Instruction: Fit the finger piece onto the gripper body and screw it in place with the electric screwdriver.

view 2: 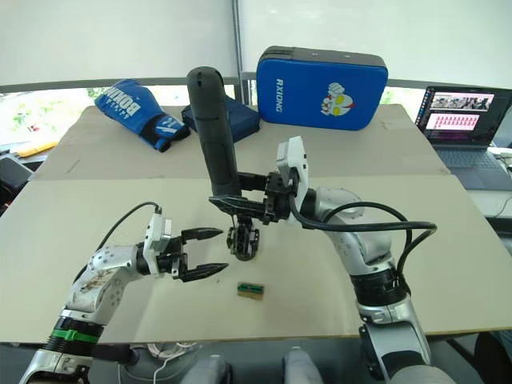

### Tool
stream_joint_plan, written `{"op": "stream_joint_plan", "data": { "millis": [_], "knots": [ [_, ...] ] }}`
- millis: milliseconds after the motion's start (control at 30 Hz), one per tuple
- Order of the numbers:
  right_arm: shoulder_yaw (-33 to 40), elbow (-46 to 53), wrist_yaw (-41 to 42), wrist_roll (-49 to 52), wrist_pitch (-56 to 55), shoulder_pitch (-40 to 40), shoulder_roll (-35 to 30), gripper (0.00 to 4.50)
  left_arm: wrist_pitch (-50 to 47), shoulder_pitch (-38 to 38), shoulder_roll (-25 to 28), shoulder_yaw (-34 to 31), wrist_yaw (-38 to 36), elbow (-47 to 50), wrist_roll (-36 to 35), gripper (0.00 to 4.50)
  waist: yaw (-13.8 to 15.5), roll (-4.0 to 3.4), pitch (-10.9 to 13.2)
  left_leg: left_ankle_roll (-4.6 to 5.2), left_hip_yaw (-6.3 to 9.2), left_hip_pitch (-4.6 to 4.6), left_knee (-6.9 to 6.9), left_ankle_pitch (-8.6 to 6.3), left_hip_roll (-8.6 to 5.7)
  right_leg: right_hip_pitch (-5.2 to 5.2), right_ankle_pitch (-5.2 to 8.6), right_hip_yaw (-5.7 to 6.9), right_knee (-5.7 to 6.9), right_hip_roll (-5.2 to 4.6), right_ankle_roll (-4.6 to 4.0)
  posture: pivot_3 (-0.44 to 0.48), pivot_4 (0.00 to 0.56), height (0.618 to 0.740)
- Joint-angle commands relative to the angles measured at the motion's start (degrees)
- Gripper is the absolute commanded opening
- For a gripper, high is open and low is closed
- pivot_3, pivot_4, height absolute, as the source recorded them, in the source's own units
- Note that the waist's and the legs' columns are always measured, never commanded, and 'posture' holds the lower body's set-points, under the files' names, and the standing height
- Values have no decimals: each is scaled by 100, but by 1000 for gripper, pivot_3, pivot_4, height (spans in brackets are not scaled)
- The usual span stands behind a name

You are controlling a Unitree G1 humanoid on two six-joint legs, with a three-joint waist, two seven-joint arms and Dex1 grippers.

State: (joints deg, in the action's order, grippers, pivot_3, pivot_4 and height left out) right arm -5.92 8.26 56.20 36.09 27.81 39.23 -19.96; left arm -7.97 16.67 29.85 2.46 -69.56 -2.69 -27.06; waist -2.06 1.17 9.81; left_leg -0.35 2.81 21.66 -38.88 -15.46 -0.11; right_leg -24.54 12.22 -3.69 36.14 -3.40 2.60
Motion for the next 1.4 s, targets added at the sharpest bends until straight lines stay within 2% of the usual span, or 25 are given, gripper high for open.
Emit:
{"op": "stream_joint_plan", "data": {
  "millis": [33,600,1200,1400],
  "knots": [
    [105,226,-9,72,-64,-2,29,1905,-87,63,0,1,69,302,-24,4500,-6,0,0,0,0,0,0,0,0,0,0,0,0,0,0,0,150,740],
    [102,139,-63,-60,-196,21,206,1905,-561,33,24,-12,337,820,-57,4500,-14,0,0,0,1,0,0,0,0,0,0,0,0,0,0,0,150,740],
    [102,37,16,-197,-277,57,291,1905,-92,-118,40,-74,220,326,76,4500,-22,0,0,0,2,0,1,0,0,0,0,0,-1,0,0,0,150,740],
    [92,85,60,-246,-314,-1,287,1905,337,-28,-59,79,409,-120,530,4500,-21,0,0,0,1,-1,1,0,-1,0,0,0,-1,-1,0,0,150,740]
  ]
}}
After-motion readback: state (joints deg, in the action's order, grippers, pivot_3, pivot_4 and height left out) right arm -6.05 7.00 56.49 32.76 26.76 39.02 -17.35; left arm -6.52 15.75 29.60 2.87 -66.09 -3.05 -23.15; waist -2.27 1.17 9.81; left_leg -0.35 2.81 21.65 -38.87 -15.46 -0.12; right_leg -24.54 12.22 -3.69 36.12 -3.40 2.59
